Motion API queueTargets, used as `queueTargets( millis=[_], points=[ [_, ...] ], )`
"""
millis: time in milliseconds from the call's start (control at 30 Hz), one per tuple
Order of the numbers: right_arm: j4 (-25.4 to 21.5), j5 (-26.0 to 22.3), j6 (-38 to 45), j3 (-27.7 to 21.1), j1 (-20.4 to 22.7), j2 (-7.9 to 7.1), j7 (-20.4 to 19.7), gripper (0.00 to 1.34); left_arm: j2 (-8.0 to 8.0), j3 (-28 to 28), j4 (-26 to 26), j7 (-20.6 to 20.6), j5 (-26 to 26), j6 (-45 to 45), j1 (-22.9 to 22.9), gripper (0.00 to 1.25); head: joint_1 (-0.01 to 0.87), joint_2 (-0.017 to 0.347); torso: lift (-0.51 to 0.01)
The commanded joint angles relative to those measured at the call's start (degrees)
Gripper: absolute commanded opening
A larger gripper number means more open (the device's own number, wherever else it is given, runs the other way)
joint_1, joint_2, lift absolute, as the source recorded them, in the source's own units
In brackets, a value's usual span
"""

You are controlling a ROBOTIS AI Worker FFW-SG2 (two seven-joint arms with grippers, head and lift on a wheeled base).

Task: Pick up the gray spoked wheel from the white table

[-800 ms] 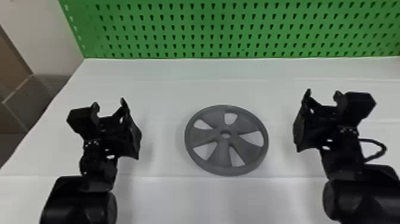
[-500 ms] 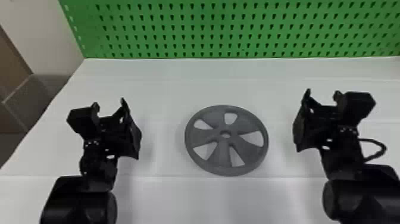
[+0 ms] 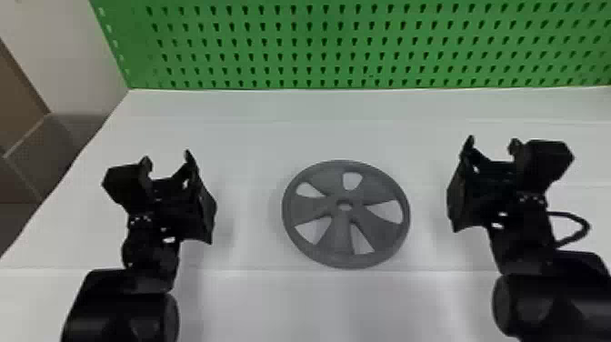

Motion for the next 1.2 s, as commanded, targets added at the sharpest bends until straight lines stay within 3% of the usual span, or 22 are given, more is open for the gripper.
queueTargets(
  millis=[0, 267, 533, 733, 800, 967, 1033, 1100, 1167],
  points=[
    [0.0, -0.2, 0.3, 0.1, -0.1, -0.01, 0.0, 0.84, 0.0, 0.0, 0.0, 0.0, 0.0, 0.0, 0.0, 0.79, 0.779, 0.075, -0.078],
    [-0.1, -0.4, 1.1, 0.2, -0.5, -0.09, 0.0, 0.84, 0.0, 0.0, 0.0, 0.0, 0.0, 0.0, 0.0, 0.79, 0.779, 0.075, -0.078],
    [-0.1, 5.8, 0.1, 0.2, -1.8, 0.7, 0.0, 0.84, 0.0, 0.0, 0.0, 0.0, 0.2, 0.0, 0.0, 0.79, 0.779, 0.075, -0.078],
    [1.4, 3.9, 1.3, 0.6, -2.8, 1.05, -0.7, 0.84, 0.0, -0.1, 0.0, 0.0, 0.2, 0.0, -0.1, 0.79, 0.779, 0.075, -0.078],
    [1.4, 1.6, 1.8, 1.3, -3.0, 0.61, -0.7, 0.84, 0.0, 0.0, 0.0, 0.0, 0.2, 0.0, -0.1, 0.79, 0.779, 0.075, -0.078],
    [0.0, 3.4, 1.8, 3.4, -3.4, -1.33, -0.5, 0.84, 0.0, 0.0, 0.0, 0.0, 0.2, 0.0, 0.0, 0.79, 0.779, 0.075, -0.078],
    [-2.0, 5.4, 4.9, 4.4, -3.7, -2.2, 0.4, 0.84, 0.0, 0.0, 0.0, 0.0, 0.2, 0.0, 0.0, 0.79, 0.779, 0.075, -0.078],
    [-4.1, 4.2, 10.8, 6.2, -4.9, -3.61, 0.9, 0.84, 0.0, 0.1, 0.0, 0.0, 0.2, -0.1, 0.0, 0.79, 0.779, 0.075, -0.078],
    [-5.5, 5.6, 14.8, 7.2, -6.2, -4.05, 0.8, 0.84, 0.0, 0.1, 0.0, 0.0, 0.2, -0.2, 0.0, 0.79, 0.779, 0.075, -0.078]
  ],
)
